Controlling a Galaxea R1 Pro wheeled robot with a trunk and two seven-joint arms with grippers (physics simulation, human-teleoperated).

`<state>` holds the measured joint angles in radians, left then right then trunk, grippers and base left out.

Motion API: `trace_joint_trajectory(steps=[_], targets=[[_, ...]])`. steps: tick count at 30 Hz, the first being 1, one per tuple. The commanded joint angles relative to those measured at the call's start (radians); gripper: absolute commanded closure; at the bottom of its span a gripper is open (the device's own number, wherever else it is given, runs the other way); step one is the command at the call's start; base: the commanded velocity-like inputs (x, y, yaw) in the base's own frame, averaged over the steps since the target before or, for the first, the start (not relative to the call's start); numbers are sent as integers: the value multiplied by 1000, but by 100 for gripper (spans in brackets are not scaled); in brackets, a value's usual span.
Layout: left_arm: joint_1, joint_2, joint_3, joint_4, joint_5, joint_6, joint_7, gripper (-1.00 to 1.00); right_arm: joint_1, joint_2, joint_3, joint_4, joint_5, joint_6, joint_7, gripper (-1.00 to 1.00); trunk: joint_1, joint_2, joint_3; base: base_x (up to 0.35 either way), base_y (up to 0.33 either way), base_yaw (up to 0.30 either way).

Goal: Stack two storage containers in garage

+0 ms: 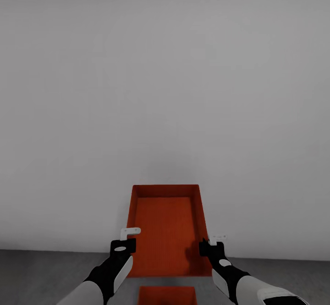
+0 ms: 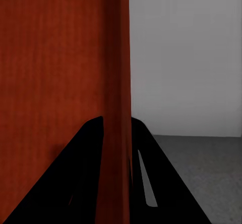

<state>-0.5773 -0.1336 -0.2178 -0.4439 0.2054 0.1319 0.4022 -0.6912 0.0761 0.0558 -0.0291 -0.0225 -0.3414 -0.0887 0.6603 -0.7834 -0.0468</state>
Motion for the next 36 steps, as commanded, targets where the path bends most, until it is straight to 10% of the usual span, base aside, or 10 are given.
trace_joint_trajectory(steps=[1,36], targets=[[-1,0,-3,-14,-1,5,7,100,-1,0,-11,3,-5,-2,1,100,1,-2,-3,85,0,0],[-1,0,-3,-15,-2,5,8,100,-1,1,-11,3,-5,-2,1,100,1,-2,-51,4,0,-45]])
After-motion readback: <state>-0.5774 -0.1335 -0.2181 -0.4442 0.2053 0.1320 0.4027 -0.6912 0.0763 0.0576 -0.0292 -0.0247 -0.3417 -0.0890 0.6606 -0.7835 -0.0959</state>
